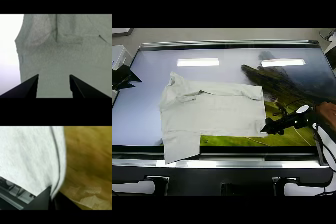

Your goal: Fold the clothes and pants, and hang the long-sleeved shirts on hangers.

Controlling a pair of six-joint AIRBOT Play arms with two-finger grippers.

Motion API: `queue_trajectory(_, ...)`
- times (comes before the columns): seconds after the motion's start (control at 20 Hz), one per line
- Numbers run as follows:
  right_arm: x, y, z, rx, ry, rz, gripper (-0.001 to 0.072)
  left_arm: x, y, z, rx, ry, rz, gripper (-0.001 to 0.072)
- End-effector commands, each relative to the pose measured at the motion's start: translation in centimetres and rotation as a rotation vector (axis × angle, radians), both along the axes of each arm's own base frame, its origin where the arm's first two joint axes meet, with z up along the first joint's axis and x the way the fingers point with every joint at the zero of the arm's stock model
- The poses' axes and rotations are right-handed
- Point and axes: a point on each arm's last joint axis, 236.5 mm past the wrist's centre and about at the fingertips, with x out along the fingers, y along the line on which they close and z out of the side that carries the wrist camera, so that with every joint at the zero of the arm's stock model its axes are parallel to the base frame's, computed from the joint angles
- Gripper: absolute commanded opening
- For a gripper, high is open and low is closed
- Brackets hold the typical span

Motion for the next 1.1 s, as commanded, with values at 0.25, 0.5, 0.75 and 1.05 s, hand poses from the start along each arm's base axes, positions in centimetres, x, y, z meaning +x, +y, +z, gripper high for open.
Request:
queue_trajectory(0.25,0.4,0.2,1.8,-0.01,-0.061,0.025,0.0034,-6.6,4.3,-11.1,-0.042,0.215,0.058,0.0371)
queue_trajectory(0.5,-0.7,0.6,2.4,0.016,-0.046,0.074,0.0034,-12.3,1.5,-19.3,-0.238,0.291,0.071,0.0408)
queue_trajectory(0.75,-0.8,0.6,2.4,0.018,-0.042,0.077,0.0034,-14.6,-0.2,-23.1,-0.267,0.296,0.025,0.0535)
queue_trajectory(1.05,-0.8,0.6,2.4,0.018,-0.04,0.074,0.0034,-13.9,-1.9,-23.6,-0.348,0.253,0.008,0.0534)
